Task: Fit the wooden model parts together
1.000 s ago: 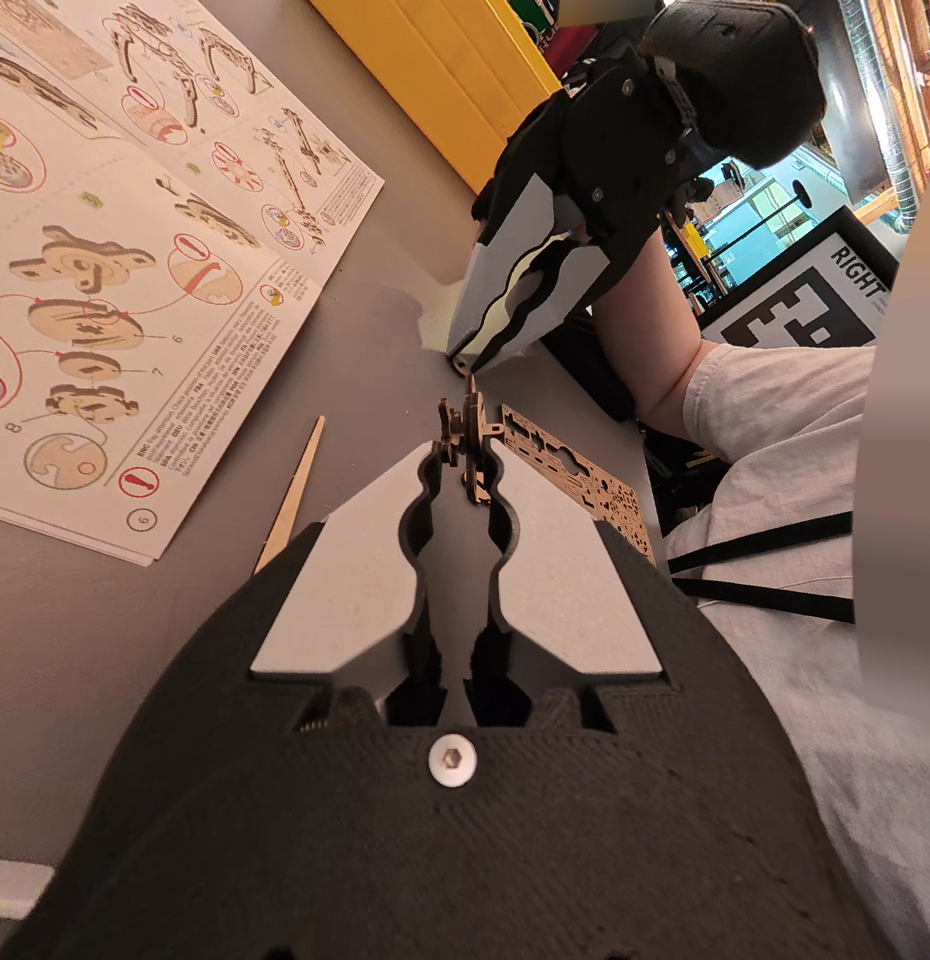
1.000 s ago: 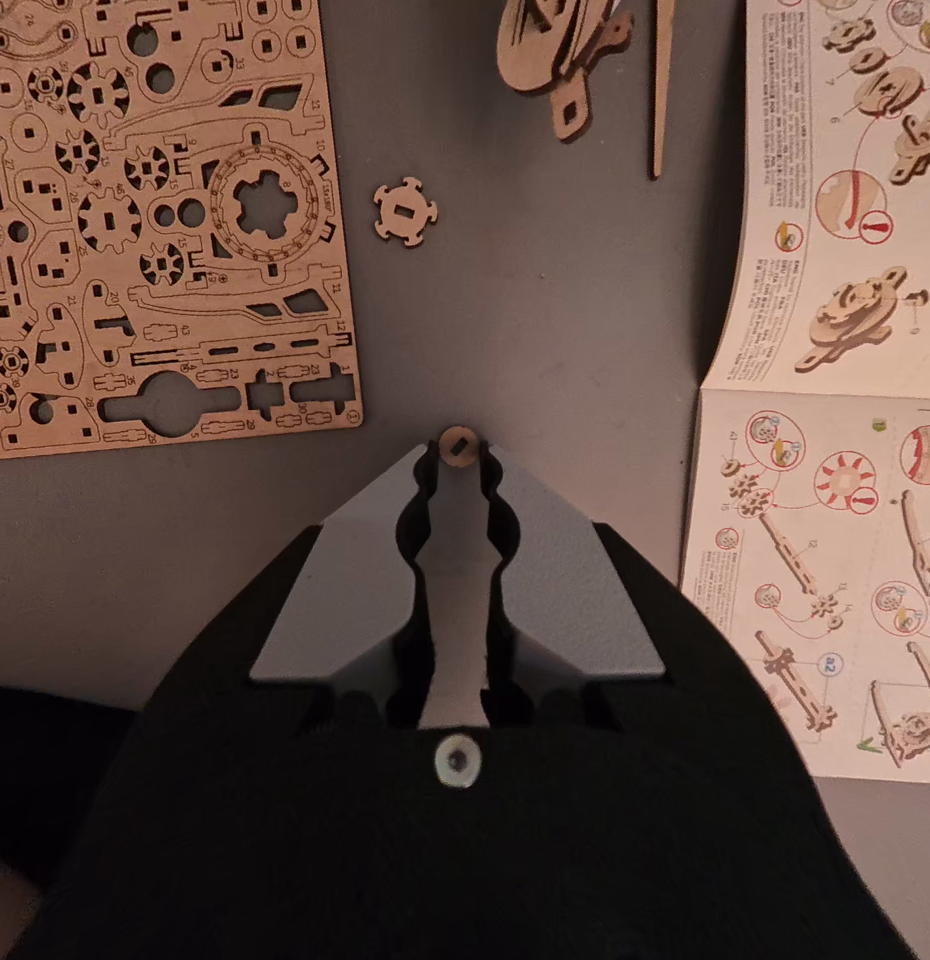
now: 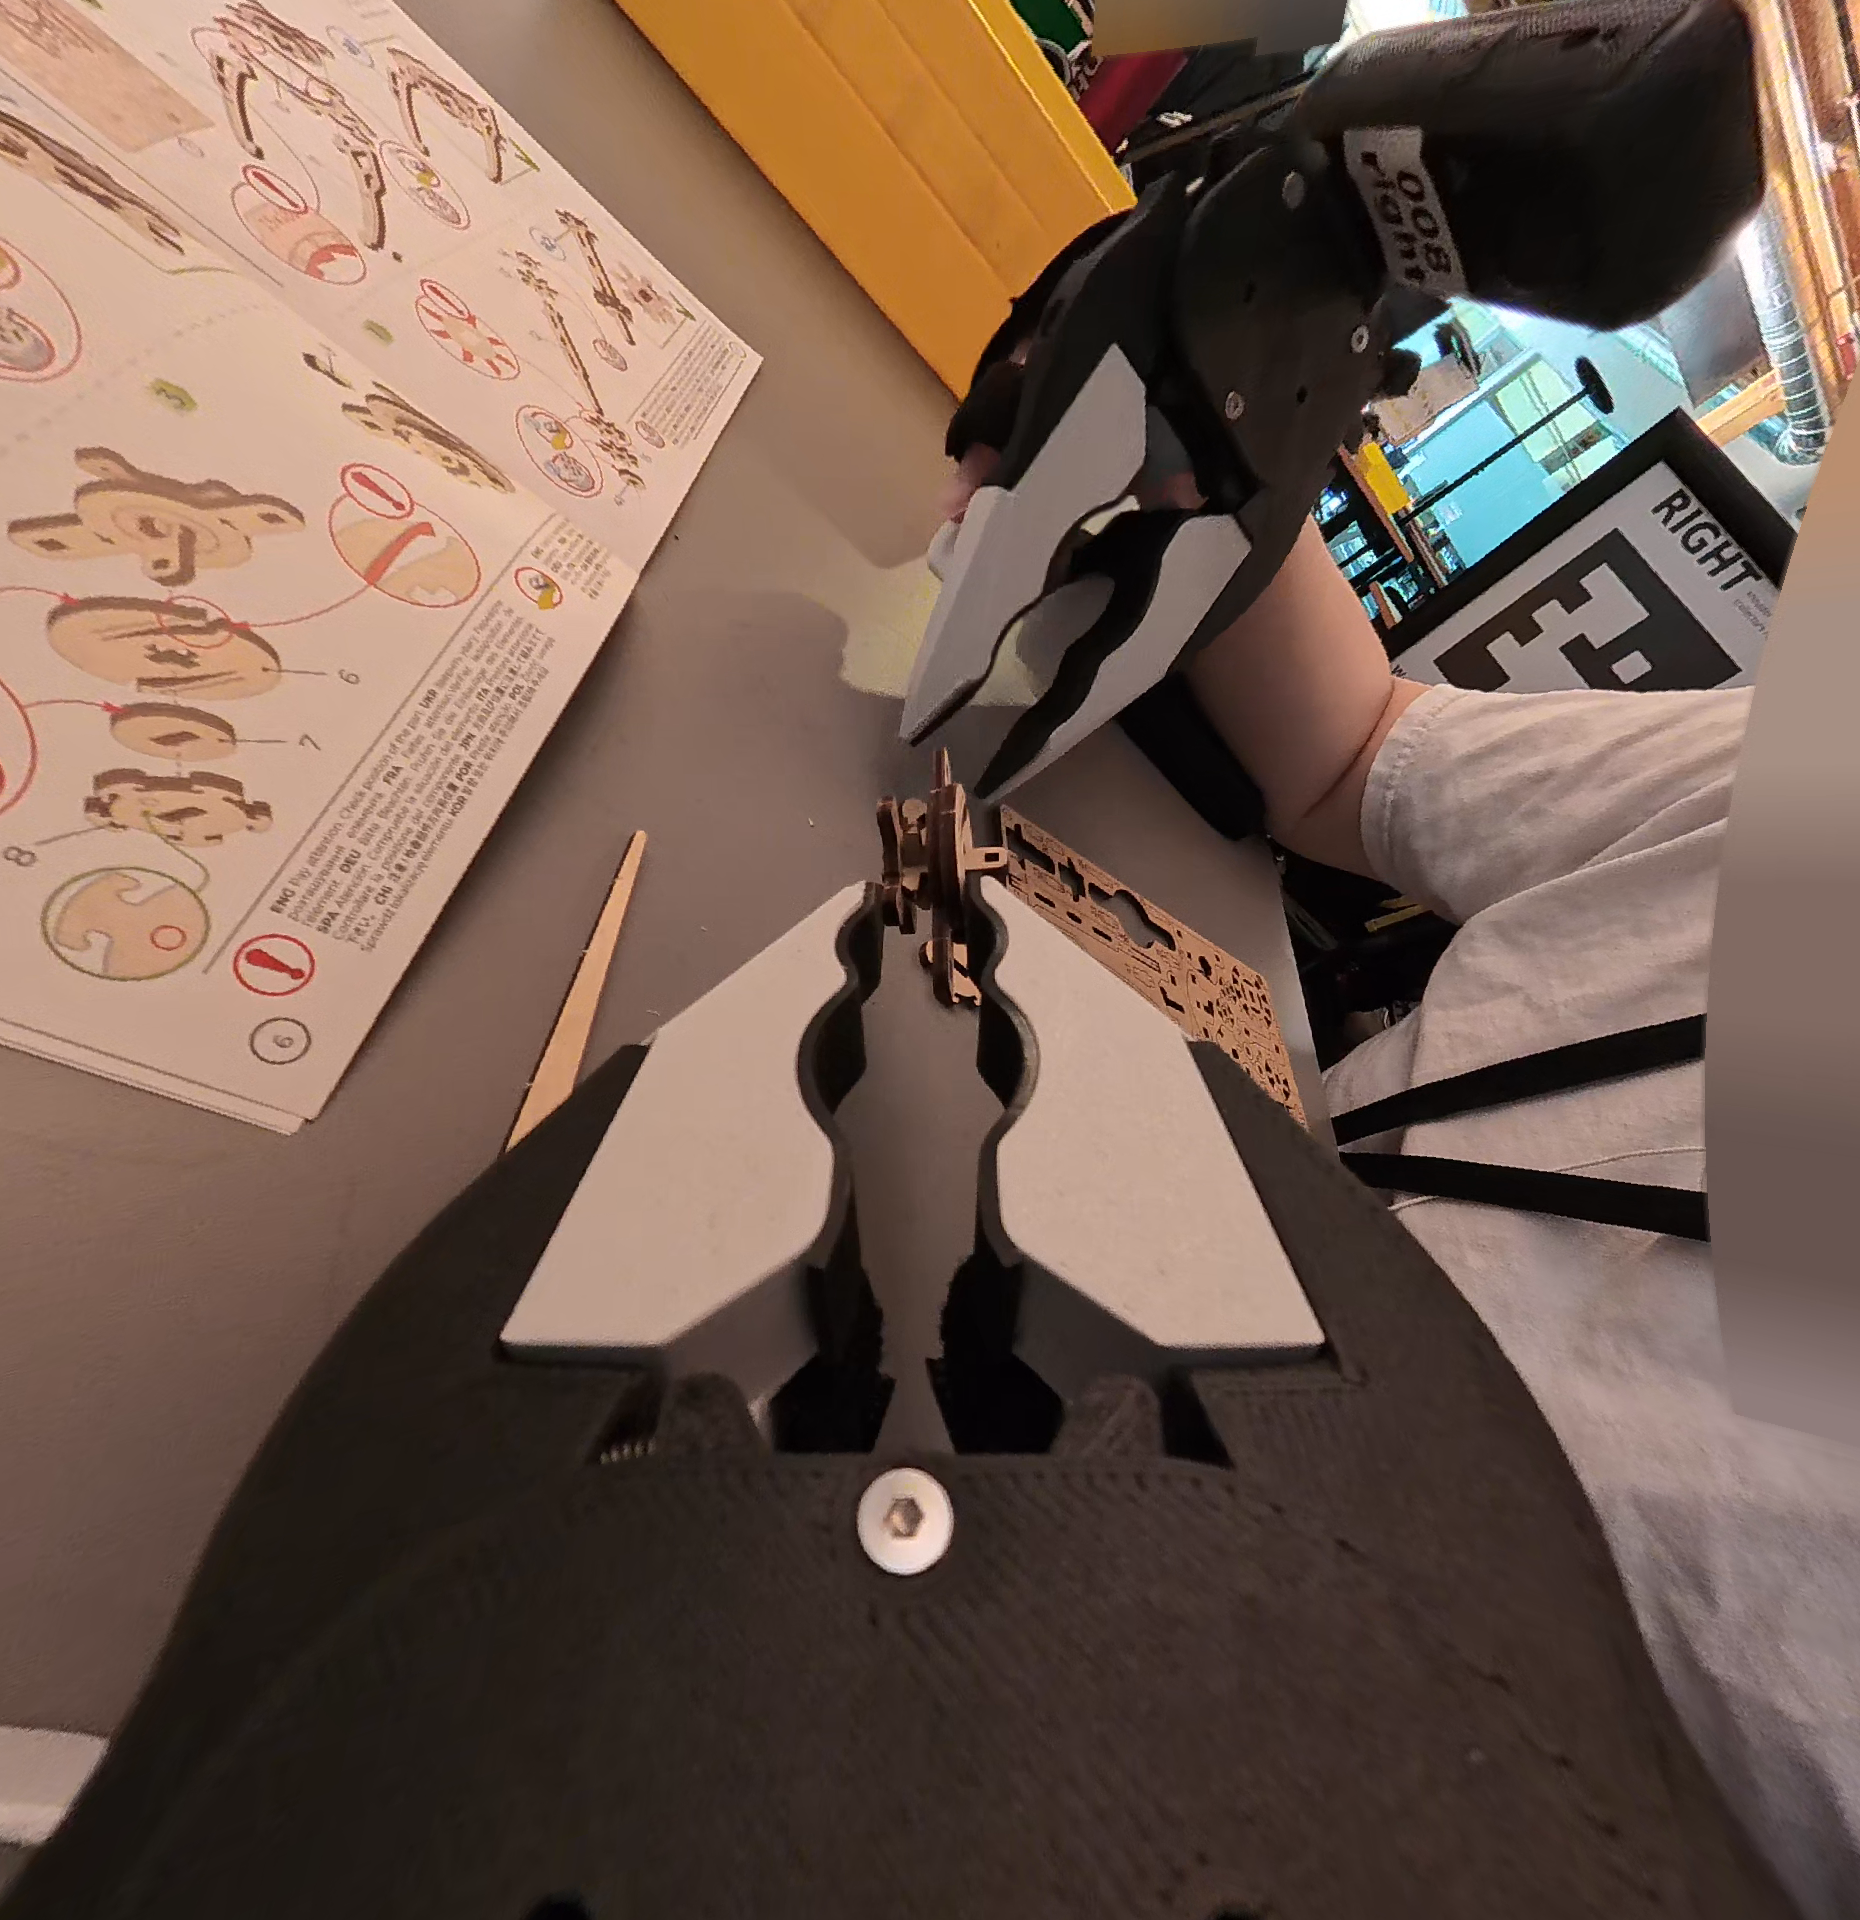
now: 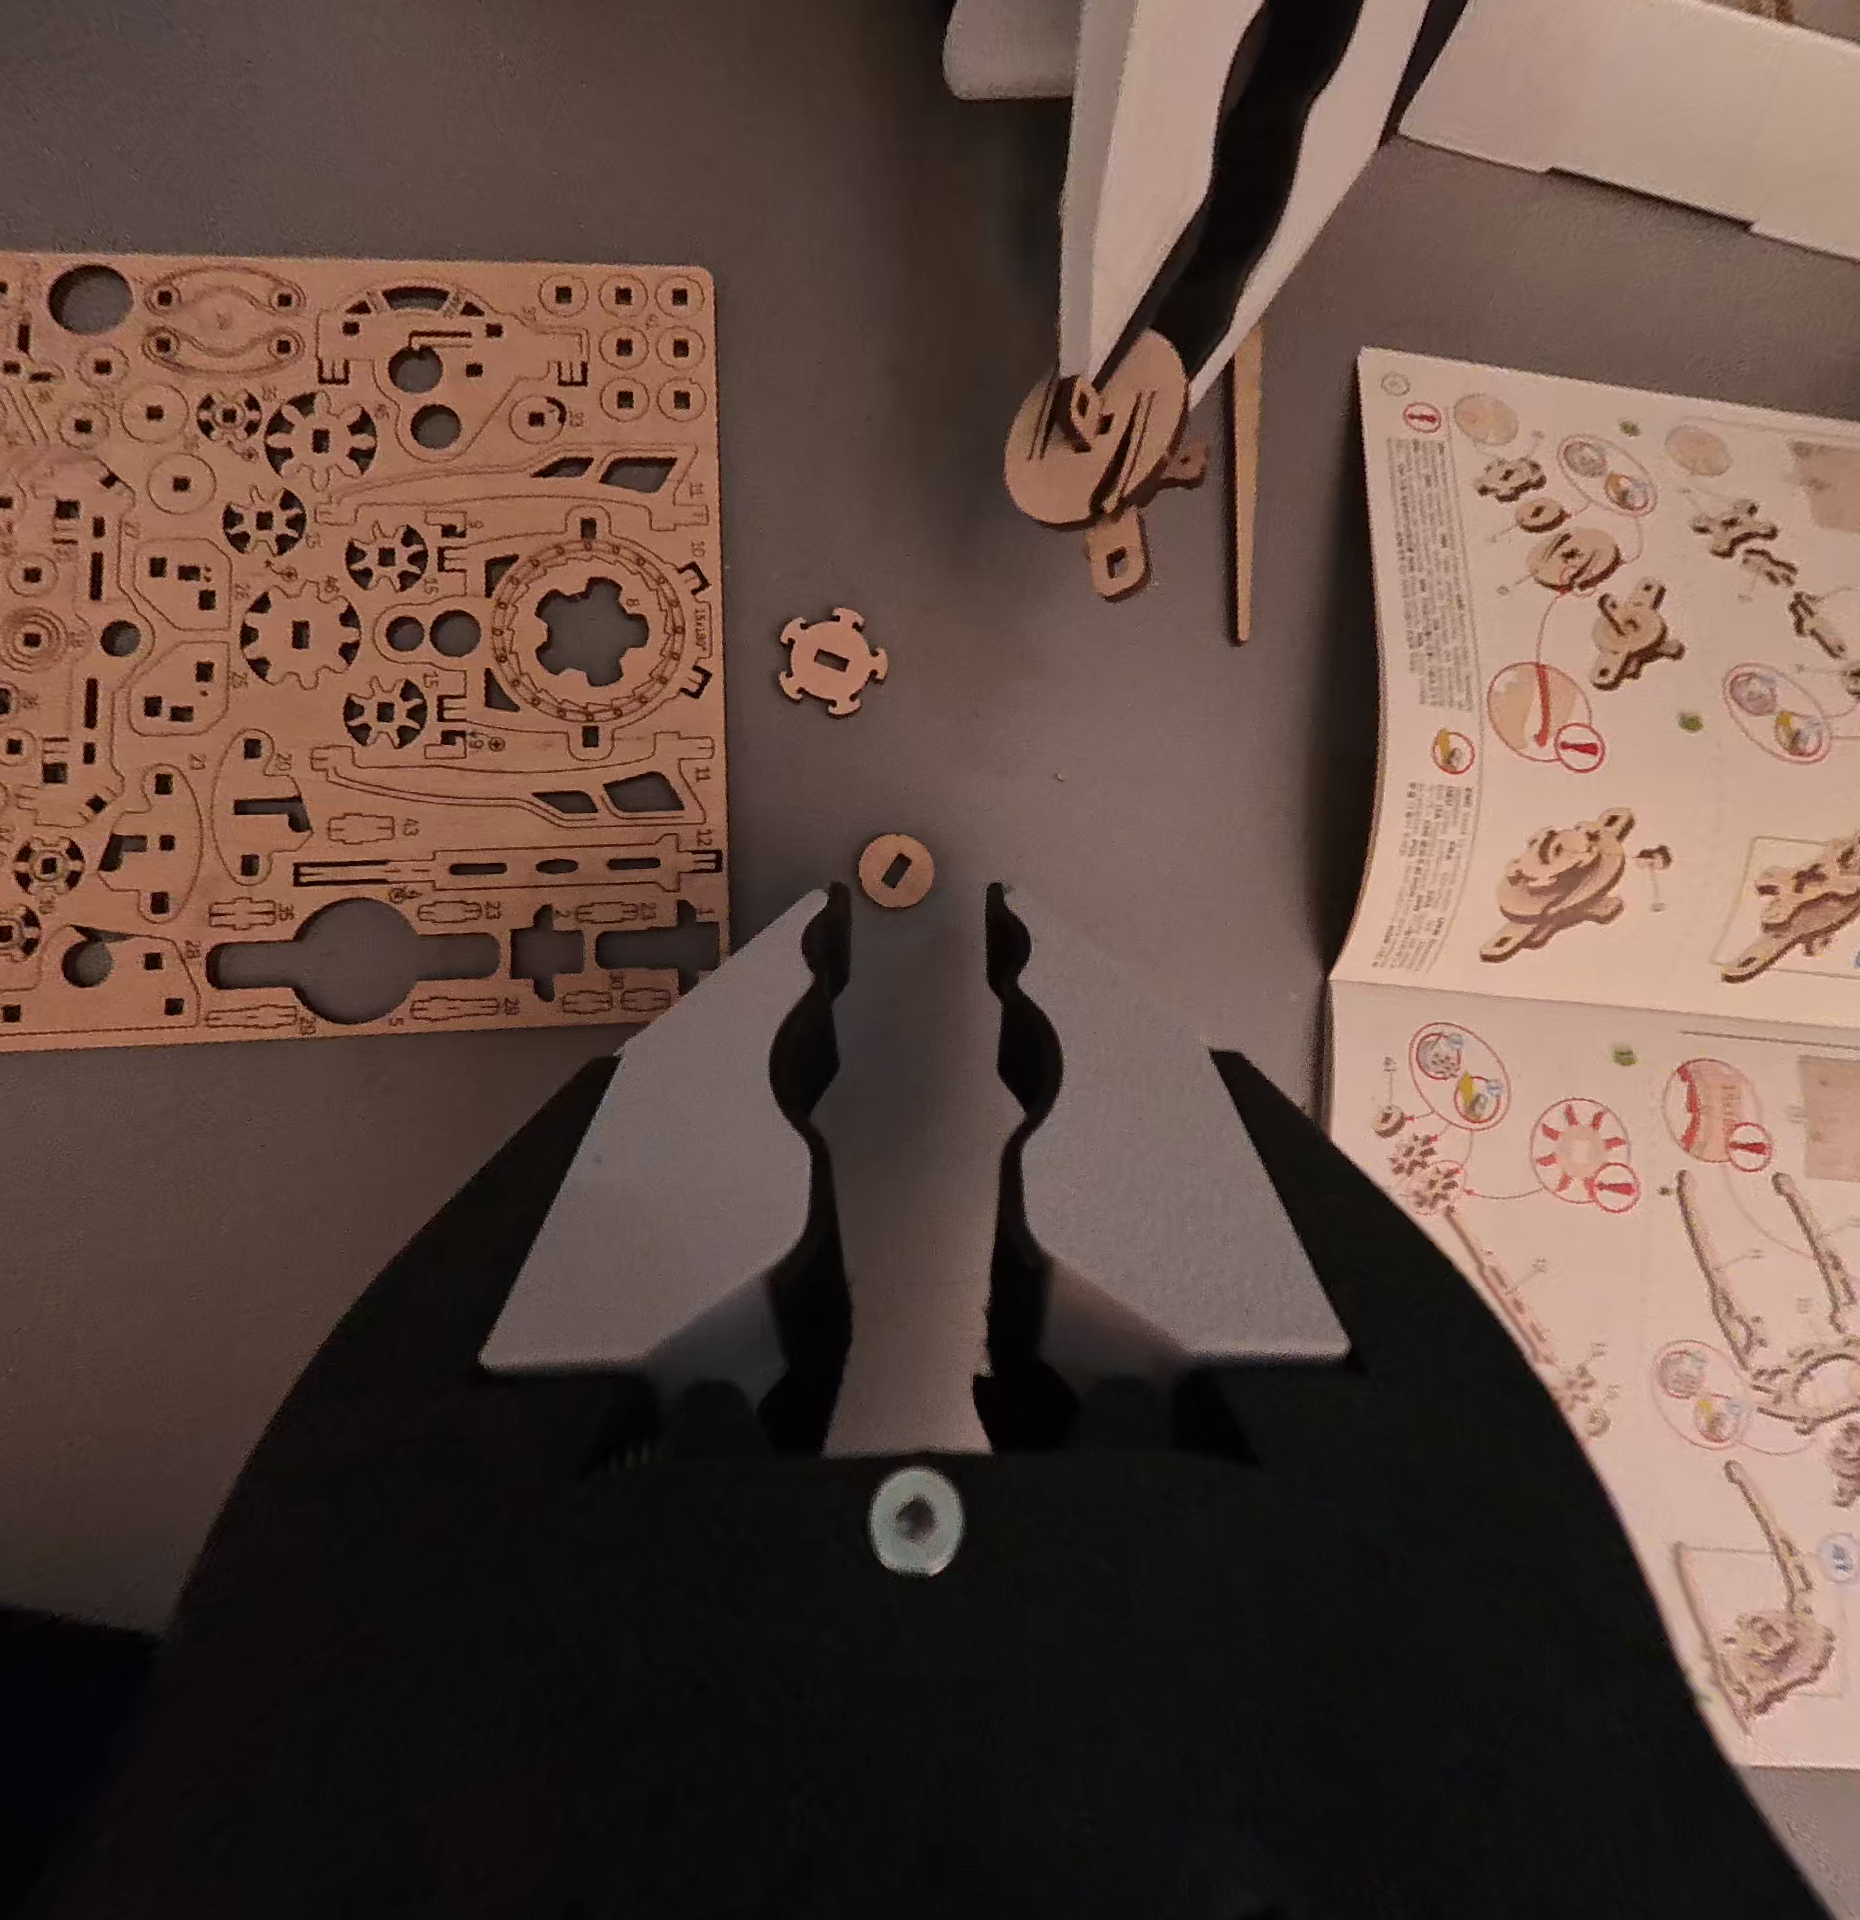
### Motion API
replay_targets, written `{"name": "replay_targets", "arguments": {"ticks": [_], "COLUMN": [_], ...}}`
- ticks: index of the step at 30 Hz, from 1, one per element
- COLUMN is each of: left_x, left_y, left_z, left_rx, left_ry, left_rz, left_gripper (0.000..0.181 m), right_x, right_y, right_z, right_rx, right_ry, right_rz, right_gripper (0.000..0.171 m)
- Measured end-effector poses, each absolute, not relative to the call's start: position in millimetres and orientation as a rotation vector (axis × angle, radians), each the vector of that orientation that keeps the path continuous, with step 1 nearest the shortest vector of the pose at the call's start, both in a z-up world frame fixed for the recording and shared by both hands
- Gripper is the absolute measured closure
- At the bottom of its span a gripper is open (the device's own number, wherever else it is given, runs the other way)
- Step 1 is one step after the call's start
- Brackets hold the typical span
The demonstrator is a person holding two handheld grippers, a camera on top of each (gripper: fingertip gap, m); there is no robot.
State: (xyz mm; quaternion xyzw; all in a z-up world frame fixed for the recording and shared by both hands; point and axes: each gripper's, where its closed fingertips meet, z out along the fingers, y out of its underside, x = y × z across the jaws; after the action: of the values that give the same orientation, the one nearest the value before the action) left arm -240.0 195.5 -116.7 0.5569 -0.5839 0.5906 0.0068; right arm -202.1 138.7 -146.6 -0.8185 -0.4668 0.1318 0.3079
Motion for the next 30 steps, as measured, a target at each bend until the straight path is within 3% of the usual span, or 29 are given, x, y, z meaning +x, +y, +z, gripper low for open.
{"name": "replay_targets", "arguments": {"ticks": [1, 7, 30], "left_x": [-240, -241, -241], "left_y": [196, 193, 194], "left_z": [-117, -118, -120], "left_rx": [1.742, 1.728, 1.735], "left_ry": [-1.826, -1.835, -1.858], "left_rz": [1.848, 1.839, 1.825], "left_gripper": [0.168, 0.168, 0.168], "right_x": [-203, -207, -210], "right_y": [138, 140, 141], "right_z": [-148, -154, -160], "right_rx": [-2.177, -2.259, -2.453], "right_ry": [-1.226, -1.177, -1.089], "right_rz": [0.363, 0.373, 0.284], "right_gripper": [0.145, 0.139, 0.149]}}
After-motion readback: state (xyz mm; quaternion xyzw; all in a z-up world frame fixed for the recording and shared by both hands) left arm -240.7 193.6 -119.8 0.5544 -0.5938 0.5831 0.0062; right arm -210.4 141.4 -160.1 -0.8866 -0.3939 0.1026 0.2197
